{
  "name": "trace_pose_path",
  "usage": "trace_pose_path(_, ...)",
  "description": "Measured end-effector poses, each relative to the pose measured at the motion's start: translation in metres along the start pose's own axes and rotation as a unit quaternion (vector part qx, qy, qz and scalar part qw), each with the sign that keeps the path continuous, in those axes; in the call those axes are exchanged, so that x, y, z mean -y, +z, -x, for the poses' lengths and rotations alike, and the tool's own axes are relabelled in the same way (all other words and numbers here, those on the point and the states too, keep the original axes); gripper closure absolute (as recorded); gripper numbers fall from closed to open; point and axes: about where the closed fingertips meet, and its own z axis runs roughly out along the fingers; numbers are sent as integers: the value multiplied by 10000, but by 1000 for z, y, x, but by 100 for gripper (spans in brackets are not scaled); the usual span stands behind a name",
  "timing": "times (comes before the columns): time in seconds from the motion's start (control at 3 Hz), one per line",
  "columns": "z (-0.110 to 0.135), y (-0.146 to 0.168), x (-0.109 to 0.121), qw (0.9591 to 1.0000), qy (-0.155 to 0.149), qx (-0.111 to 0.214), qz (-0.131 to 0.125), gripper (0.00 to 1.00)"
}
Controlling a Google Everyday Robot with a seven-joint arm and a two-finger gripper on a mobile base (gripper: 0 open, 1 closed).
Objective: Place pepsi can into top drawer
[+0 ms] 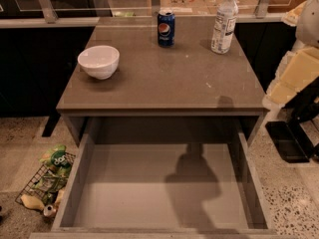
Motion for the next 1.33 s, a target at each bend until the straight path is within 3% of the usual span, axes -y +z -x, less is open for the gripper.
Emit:
trace_pose_path(0.33,-3,16,25,9925,953,703,-309,0)
trace_pose_path(0.67,5,30,37,9747,1607,1478,-472,0)
trace_pose_path(1.0,23,42,51,9514,1976,2254,-703,0)
trace_pose_path(1.33,48,47,77,9283,2078,2875,-1118,0)
